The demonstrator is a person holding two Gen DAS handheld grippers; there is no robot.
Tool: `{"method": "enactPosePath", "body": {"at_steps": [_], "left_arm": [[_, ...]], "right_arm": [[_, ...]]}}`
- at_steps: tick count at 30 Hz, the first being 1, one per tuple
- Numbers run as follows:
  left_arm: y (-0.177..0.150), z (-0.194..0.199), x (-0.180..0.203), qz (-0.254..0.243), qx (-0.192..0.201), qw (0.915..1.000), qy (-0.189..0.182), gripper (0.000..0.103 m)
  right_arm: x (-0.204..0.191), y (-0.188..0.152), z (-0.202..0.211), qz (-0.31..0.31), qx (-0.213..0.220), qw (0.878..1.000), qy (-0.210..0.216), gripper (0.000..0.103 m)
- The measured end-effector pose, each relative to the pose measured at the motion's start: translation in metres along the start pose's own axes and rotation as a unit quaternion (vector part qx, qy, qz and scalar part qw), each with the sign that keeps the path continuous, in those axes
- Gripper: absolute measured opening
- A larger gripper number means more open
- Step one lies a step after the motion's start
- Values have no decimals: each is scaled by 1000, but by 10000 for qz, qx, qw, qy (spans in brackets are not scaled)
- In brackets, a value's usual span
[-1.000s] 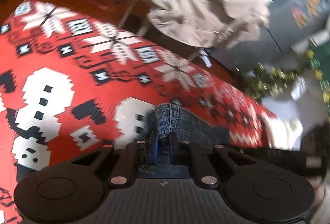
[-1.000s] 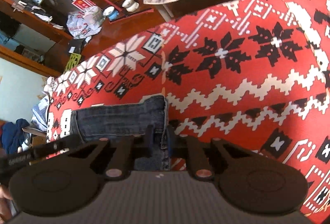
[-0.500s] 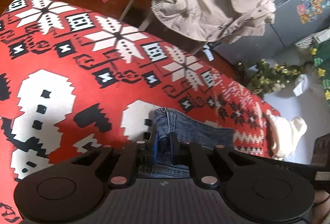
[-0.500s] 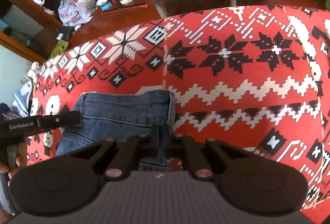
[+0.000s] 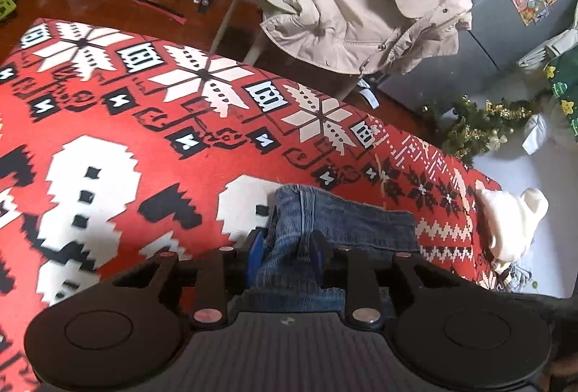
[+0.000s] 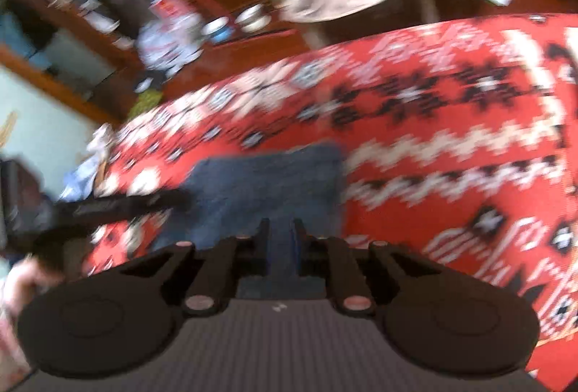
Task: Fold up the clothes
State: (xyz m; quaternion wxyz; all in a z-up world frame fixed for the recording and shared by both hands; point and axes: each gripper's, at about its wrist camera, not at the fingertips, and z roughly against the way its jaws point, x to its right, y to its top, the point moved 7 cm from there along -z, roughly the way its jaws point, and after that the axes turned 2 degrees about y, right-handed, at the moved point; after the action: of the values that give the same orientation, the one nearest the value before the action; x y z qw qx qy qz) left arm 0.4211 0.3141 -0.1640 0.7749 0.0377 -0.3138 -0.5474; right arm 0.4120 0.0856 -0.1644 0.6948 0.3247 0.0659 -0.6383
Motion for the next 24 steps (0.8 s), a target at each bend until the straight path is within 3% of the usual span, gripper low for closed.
{"method": "enactPosePath", "body": {"at_steps": [2,4,9,13,16,18,19,22,24], "left_arm": [[-8,9,2,0,25,10000,12,28],[-19,20,2,-75,-1,10000,62,29],[-47,47,-2,27,-75,10000,27,27],[-69,48,4,133,-219,9996,-152,27],[-84,36,8,80,-382,9992,-116,24],[-92,28,10,72,-468,9988,-97,24],[-96,24,10,73,-485,9987,-95,24],[-97,25,8,204,-423,9988,-128,24],[-97,27,9,261,-422,9987,-130,24]], "right_arm": [[-3,-12,-12,164,-244,9995,-62,10],[4,-21,-17,107,-366,9993,-59,0],[16,-32,-3,182,-346,9977,-562,3],[-3,-33,11,57,-140,9999,62,8],[-19,-43,2,312,-359,9988,132,9],[-12,-54,-12,307,-572,9978,-121,8],[-5,-58,-16,346,-625,9970,-289,0],[13,-67,-9,346,-616,9969,-343,0],[20,-70,-1,408,-675,9951,-602,0]]}}
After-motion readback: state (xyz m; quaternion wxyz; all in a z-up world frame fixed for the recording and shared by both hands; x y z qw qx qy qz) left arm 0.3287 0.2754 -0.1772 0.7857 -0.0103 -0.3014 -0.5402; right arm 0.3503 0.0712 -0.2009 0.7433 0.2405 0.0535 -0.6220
